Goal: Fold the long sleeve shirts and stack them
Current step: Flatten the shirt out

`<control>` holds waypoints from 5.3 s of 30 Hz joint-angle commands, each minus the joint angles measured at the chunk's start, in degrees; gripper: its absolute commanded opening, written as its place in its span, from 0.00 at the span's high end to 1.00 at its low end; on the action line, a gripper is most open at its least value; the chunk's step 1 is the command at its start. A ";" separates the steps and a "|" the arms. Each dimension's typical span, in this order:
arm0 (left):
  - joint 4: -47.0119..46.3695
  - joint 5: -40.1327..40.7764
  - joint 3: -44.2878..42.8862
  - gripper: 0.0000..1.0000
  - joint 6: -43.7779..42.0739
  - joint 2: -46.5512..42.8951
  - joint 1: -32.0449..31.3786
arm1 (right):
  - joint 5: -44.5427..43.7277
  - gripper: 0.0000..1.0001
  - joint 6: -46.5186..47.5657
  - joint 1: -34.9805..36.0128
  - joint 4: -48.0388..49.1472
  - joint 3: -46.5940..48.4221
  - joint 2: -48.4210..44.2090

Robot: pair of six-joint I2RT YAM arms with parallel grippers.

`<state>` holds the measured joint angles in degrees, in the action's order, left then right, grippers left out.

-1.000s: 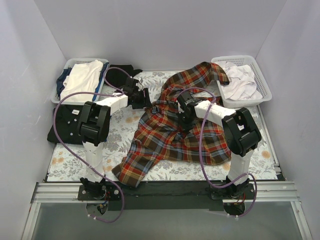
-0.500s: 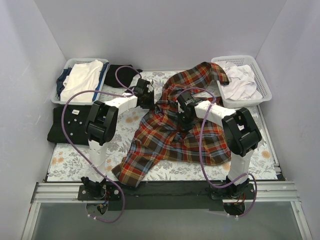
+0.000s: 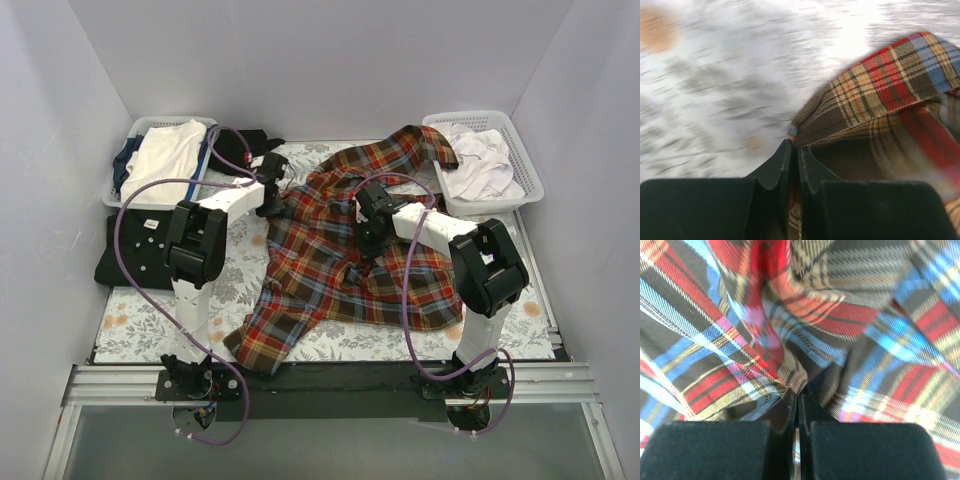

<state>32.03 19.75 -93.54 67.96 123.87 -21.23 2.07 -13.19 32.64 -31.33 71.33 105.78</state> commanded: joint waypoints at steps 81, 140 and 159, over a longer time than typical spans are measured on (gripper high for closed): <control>4.80 7.15 16.10 1.00 3.14 -13.31 23.34 | -3.56 0.61 -10.01 -16.30 -7.08 12.96 5.84; -0.92 -16.41 15.14 0.32 -3.62 -16.90 24.66 | 0.49 0.84 -17.39 -30.01 29.39 63.40 29.84; -10.93 -33.72 39.74 0.24 7.43 -36.86 22.38 | -4.60 0.43 -7.28 -24.38 -1.53 23.11 -5.91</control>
<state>24.80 -8.34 -58.46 70.39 92.53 2.39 0.49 -21.19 5.04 -20.97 107.83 109.14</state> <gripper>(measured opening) 0.753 0.570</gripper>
